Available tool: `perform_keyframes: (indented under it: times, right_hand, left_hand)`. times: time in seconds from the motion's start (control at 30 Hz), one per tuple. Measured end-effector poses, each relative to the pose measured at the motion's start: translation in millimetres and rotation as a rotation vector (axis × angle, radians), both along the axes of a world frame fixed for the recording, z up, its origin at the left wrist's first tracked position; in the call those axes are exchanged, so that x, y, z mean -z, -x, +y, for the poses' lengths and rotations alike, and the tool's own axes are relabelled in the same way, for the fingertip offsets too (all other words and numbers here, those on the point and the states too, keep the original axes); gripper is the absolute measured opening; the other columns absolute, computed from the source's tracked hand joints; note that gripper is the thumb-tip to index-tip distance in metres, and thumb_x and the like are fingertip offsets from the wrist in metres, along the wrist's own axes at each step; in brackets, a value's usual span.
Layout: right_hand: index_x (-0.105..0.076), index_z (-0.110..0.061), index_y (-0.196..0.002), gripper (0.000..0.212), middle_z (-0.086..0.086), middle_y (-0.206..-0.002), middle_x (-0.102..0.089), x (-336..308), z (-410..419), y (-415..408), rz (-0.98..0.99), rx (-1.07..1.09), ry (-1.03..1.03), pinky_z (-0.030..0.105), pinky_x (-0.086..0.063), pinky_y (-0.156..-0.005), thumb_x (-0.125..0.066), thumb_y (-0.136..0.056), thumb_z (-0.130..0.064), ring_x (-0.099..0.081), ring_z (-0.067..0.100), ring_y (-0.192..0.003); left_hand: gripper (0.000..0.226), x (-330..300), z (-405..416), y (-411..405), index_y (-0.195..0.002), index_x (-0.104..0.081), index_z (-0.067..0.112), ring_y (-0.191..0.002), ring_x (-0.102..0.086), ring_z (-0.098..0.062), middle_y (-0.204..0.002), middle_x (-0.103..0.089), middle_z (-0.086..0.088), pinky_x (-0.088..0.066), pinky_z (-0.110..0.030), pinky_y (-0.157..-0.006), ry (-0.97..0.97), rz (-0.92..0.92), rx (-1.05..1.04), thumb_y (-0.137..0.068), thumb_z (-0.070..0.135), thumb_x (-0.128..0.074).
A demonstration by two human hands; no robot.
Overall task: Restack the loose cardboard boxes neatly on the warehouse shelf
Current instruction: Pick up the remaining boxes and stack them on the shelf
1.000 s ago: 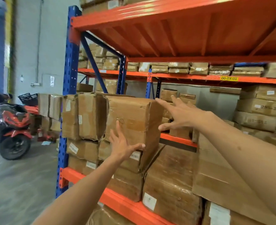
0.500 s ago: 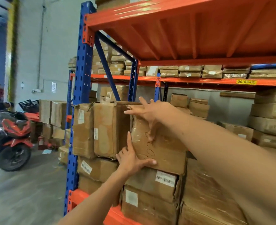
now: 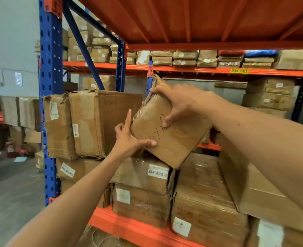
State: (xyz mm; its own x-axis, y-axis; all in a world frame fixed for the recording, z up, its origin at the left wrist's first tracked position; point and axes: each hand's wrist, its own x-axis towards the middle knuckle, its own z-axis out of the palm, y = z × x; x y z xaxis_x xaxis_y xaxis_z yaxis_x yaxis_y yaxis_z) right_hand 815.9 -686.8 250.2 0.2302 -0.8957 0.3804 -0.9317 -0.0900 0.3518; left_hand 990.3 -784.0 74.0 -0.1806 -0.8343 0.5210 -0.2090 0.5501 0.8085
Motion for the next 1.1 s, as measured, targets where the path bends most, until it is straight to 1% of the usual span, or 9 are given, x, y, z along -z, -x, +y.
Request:
perform_keyframes:
  times: [0.07, 0.17, 0.4, 0.53, 0.63, 0.77, 0.87, 0.97, 1.1]
  right_hand:
    - [-0.018, -0.055, -0.144, 0.119, 0.003, -0.131, -0.057, 11.3, 10.5, 21.5, -0.062, 0.02, 0.057, 0.052, -0.046, -0.095, -0.08, -0.047, -0.081, -0.057, 0.031, -0.113]
    - [-0.019, -0.055, -0.141, 0.112, 0.007, -0.135, -0.055, 32.3, 29.8, 56.7, -0.18, 0.062, 0.081, 0.051, -0.044, -0.094, -0.083, -0.051, -0.075, -0.057, 0.033, -0.114]
    - [-0.031, -0.049, -0.129, 0.087, 0.01, -0.126, -0.058, 100.8, 51.7, 104.4, -0.45, 0.128, 0.382, 0.046, -0.048, -0.08, -0.081, -0.062, -0.07, -0.063, 0.035, -0.104]
    - [-0.014, -0.045, -0.142, 0.12, 0.02, -0.137, -0.05, 116.8, 69.6, 123.8, -0.589, 0.296, 0.271, 0.051, -0.052, -0.087, -0.086, -0.05, -0.074, -0.06, 0.044, -0.11]
    - [0.007, -0.052, -0.153, 0.128, 0.027, -0.14, -0.048, 149.6, 84.7, 134.3, -0.411, 0.536, 0.098, 0.048, -0.05, -0.09, -0.069, -0.057, -0.088, -0.056, 0.041, -0.115]
    - [-0.017, -0.042, -0.157, 0.121, 0.027, -0.152, -0.016, 147.6, 71.8, 132.4, 0.26, 0.603, 0.237, 0.052, -0.024, -0.102, -0.051, -0.056, -0.099, -0.025, 0.043, -0.131]
    - [0.001, -0.054, -0.154, 0.133, 0.012, -0.167, 0.006, 127.8, 69.4, 155.7, 0.075, 0.512, -0.014, 0.07, -0.001, -0.114, -0.059, -0.045, -0.099, 0.007, 0.047, -0.149]
    - [-0.003, -0.056, -0.151, 0.137, 0.002, -0.161, -0.014, 129.7, 74.5, 182.8, -0.21, 0.425, -0.16, 0.058, -0.038, -0.109, -0.064, -0.038, -0.099, -0.036, 0.039, -0.141]
    - [-0.014, -0.057, -0.15, 0.135, -0.003, -0.153, -0.023, 142.1, 68.8, 197.6, -0.267, 0.308, -0.068, 0.049, -0.044, -0.104, -0.059, -0.032, -0.105, -0.048, 0.037, -0.13]
  left_hand:
    - [0.136, -1.3, -0.9, 14.9, -0.149, -0.019, 0.062, -0.147, -0.029, -0.023, -0.157, -0.024, 0.001, -0.034, -0.05, -0.118, -0.037, 0.096, 0.127, -0.043, 0.051, -0.102]
    - [0.115, 1.9, 1.5, 51.2, -0.137, -0.043, 0.05, -0.121, -0.06, -0.007, -0.136, -0.052, 0.01, -0.059, -0.043, -0.096, -0.01, 0.143, 0.279, -0.041, 0.038, -0.106]
    - [0.102, -13.3, -6.2, 82.4, -0.13, -0.048, 0.045, -0.105, -0.07, -0.013, -0.127, -0.06, -0.001, -0.064, -0.034, -0.068, -0.023, 0.01, 0.453, -0.051, 0.006, -0.1]
    - [0.108, -42.2, 1.4, 98.6, -0.145, -0.042, 0.043, -0.124, -0.057, -0.021, -0.136, -0.055, 0.005, -0.057, -0.048, -0.096, 0.147, -0.394, 0.425, -0.056, 0.02, -0.099]
    - [0.11, -43.2, 11.6, 121.5, -0.147, -0.035, 0.039, -0.129, -0.048, -0.026, -0.139, -0.05, -0.003, -0.041, -0.053, -0.112, 0.258, -0.681, 0.382, -0.059, 0.025, -0.098]
    - [0.113, -27.8, 17.0, 122.6, -0.151, -0.032, 0.037, -0.13, -0.045, -0.03, -0.141, -0.044, -0.008, -0.037, -0.055, -0.115, 0.234, -0.674, 0.333, -0.06, 0.027, -0.098]
    - [0.114, -26.3, 19.5, 123.0, -0.153, -0.029, 0.036, -0.134, -0.043, -0.032, -0.145, -0.042, -0.01, -0.037, -0.056, -0.115, 0.233, -0.677, 0.348, -0.062, 0.027, -0.097]
    - [0.115, -19.5, 24.7, 130.1, -0.153, -0.028, 0.038, -0.134, -0.042, -0.035, -0.144, -0.042, -0.011, -0.037, -0.058, -0.114, 0.25, -0.701, 0.311, -0.061, 0.03, -0.097]
    - [0.114, -16.3, 26.5, 136.6, -0.15, -0.029, 0.04, -0.132, -0.044, -0.037, -0.143, -0.041, -0.012, -0.037, -0.057, -0.114, 0.251, -0.689, 0.273, -0.06, 0.029, -0.097]
